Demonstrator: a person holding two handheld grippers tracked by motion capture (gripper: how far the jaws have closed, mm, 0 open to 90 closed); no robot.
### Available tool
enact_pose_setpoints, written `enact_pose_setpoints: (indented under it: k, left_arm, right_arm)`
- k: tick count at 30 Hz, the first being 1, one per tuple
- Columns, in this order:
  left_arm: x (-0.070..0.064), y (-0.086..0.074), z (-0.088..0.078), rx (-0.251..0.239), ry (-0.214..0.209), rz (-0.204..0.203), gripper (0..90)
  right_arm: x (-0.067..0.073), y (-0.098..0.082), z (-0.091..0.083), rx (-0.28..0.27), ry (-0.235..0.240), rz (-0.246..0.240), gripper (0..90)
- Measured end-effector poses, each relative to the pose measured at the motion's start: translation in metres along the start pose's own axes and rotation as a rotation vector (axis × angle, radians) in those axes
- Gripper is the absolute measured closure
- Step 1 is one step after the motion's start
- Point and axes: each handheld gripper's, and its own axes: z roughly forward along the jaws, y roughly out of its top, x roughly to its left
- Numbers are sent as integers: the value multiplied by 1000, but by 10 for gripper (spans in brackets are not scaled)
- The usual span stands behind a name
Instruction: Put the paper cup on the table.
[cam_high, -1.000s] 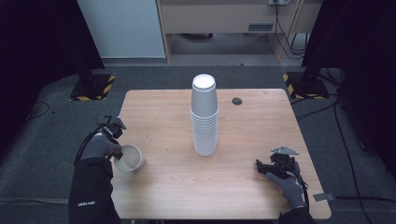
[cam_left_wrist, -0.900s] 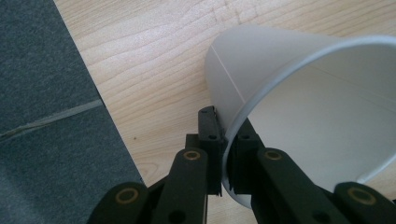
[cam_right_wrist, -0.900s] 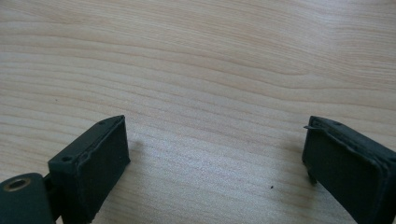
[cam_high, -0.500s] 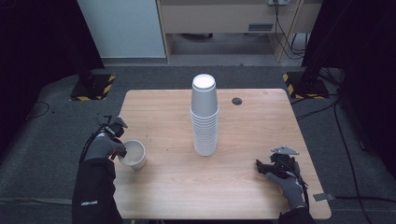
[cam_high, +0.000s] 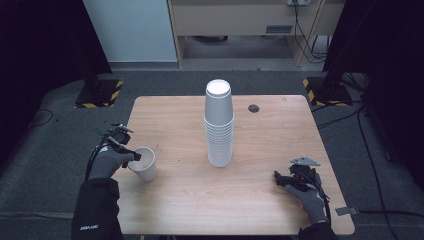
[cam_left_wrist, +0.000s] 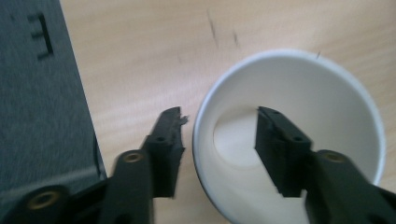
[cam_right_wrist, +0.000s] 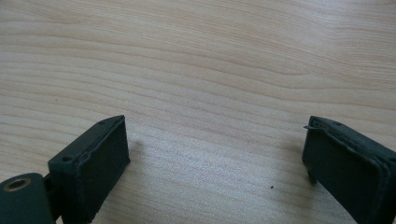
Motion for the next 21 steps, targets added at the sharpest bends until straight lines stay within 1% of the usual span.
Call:
enact_pose_setpoints:
  k: [2,4,5,6,7,9,12,13,14,15,16,17,18,19,20,21]
  left_arm:
    - [0,-3,-5,-66,12,9,463]
    - [1,-7,-8,-137,15,21,453]
    - [1,-7,-8,-137,15,21,440]
    - [0,-12,-11,-201,10,20,430]
    - [0,-16,-13,-253,2,12,420]
    - [-3,-22,-15,-342,-12,-8,407]
    - [-8,-30,-16,-460,-21,-21,382]
    - [-8,-30,-16,-460,-21,-21,377]
    - [-13,-37,-17,-546,-35,-30,377]
    - [-16,-41,-17,-585,-44,-39,376]
    - [-18,-43,-16,-608,-48,-43,374]
    - [-21,-48,-16,-653,-55,-51,370]
    - [-23,-52,-15,-690,-63,-66,365]
    - [-25,-55,-14,-719,-64,-70,359]
    - [-26,-59,-13,-746,-57,-68,359]
    - [-26,-59,-13,-746,-57,-68,359]
  right_arm:
    - [0,0,0,1,0,1,75]
    - [0,0,0,0,0,0,75]
    - [0,0,0,0,0,0,74]
    - [0,0,0,-1,-2,2,74]
    - [0,0,0,-1,-2,3,74]
    - [0,0,0,-2,-2,2,73]
    - [0,0,0,-1,-2,4,73]
    - [0,0,0,-1,-2,4,73]
    - [0,0,0,-1,-1,4,73]
    - [0,0,0,-1,-2,4,73]
    - [0,0,0,-2,-1,2,73]
    - [0,0,0,-1,-1,4,73]
    - [0,0,0,-1,-2,4,73]
    - [0,0,0,-1,-1,4,73]
    - [0,0,0,1,1,4,72]
    - [0,0,0,0,1,2,72]
